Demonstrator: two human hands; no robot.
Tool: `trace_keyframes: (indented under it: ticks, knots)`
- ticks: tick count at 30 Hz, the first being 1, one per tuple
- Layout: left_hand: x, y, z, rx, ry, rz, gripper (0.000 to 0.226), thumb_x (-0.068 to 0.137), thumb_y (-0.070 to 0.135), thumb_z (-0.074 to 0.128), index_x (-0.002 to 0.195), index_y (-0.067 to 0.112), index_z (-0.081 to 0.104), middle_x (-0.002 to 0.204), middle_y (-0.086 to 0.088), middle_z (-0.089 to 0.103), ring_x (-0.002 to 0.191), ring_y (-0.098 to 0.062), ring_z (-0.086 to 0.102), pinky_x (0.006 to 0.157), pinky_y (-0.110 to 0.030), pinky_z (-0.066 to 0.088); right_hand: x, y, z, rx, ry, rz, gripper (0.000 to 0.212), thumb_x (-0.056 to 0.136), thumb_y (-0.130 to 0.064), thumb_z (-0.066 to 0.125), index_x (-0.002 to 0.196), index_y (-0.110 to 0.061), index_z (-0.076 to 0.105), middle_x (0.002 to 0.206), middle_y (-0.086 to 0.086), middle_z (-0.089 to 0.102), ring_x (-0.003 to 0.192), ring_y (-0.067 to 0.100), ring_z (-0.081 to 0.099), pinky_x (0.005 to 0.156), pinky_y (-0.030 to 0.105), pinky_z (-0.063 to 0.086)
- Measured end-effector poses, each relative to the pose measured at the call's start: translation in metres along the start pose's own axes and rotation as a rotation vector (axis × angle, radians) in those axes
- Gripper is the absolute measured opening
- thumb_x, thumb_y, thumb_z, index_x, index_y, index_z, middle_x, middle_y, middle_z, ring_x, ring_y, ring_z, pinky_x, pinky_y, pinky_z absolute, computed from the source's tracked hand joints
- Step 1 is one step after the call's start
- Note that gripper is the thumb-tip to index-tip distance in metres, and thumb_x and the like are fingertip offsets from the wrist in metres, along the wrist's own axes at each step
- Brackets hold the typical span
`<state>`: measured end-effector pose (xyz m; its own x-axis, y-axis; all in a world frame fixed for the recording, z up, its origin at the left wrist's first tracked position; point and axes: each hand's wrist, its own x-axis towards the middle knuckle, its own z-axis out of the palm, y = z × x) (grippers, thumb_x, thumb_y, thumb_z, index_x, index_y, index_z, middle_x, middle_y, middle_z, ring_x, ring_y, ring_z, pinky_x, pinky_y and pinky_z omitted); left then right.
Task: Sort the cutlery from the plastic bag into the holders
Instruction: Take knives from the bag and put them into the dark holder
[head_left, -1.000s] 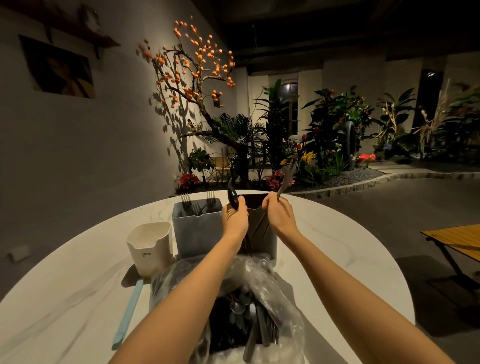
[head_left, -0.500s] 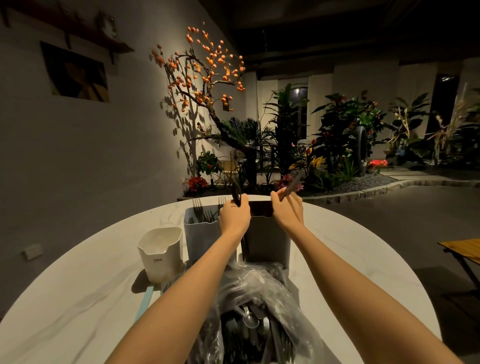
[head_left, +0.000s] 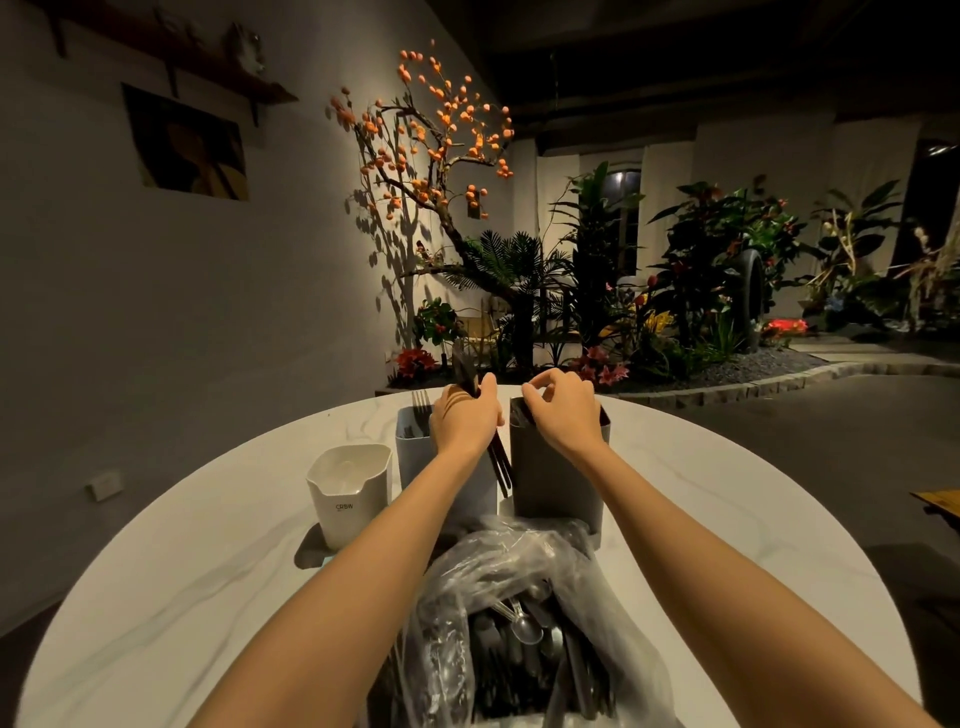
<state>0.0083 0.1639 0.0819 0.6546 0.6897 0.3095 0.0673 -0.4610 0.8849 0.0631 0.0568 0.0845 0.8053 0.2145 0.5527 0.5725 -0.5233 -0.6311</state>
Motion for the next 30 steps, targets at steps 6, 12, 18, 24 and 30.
trace_keyframes:
  ticks: [6, 12, 18, 24, 30]
  knots:
    - [0.001, 0.005, -0.025, -0.103, 0.077, 0.018, 0.052, 0.099, 0.042, 0.043, 0.059, 0.015, 0.062, 0.068, 0.0, 0.066, 0.076, -0.017, 0.062, 0.085, -0.035, 0.049, -0.003, -0.016, 0.008, 0.175, -0.074, 0.003, 0.022, 0.096, -0.025, 0.049, 0.102, -0.011, 0.065, 0.093, 0.003, 0.066, 0.09, 0.021, 0.061, 0.083, 0.042, 0.052]
    - [0.009, 0.006, -0.052, -0.252, 0.196, 0.021, 0.051, 0.098, 0.039, 0.047, 0.053, 0.019, 0.058, 0.068, 0.003, 0.067, 0.071, -0.013, 0.061, 0.081, -0.029, 0.045, -0.006, -0.023, 0.015, 0.254, -0.039, 0.026, 0.024, 0.101, -0.022, 0.041, 0.109, -0.008, 0.059, 0.095, 0.002, 0.059, 0.085, 0.017, 0.055, 0.071, 0.029, 0.04]
    - [0.025, 0.004, -0.059, -0.337, 0.285, 0.013, 0.052, 0.095, 0.047, 0.051, 0.05, 0.021, 0.058, 0.079, -0.001, 0.072, 0.081, -0.017, 0.066, 0.085, -0.031, 0.045, -0.004, -0.025, 0.021, 0.268, -0.045, 0.035, 0.026, 0.102, -0.023, 0.038, 0.112, -0.008, 0.056, 0.096, 0.002, 0.057, 0.087, 0.017, 0.053, 0.074, 0.031, 0.041]
    - [0.034, -0.013, -0.05, -0.171, 0.047, -0.004, 0.057, 0.083, 0.061, 0.059, 0.097, 0.007, 0.067, 0.1, -0.002, 0.068, 0.094, -0.016, 0.06, 0.085, -0.029, 0.044, -0.003, -0.02, 0.033, 0.237, -0.102, 0.061, 0.027, 0.101, -0.026, 0.038, 0.11, -0.01, 0.057, 0.099, 0.007, 0.062, 0.088, 0.02, 0.057, 0.072, 0.031, 0.041]
    - [0.032, -0.021, -0.052, 0.285, -0.084, 0.114, 0.029, 0.087, 0.037, 0.066, 0.096, 0.01, 0.068, 0.088, -0.005, 0.067, 0.09, -0.026, 0.064, 0.082, -0.04, 0.054, -0.002, -0.018, 0.035, 0.218, -0.12, 0.064, 0.028, 0.101, -0.027, 0.037, 0.111, -0.01, 0.057, 0.099, 0.007, 0.062, 0.088, 0.02, 0.057, 0.071, 0.03, 0.04]
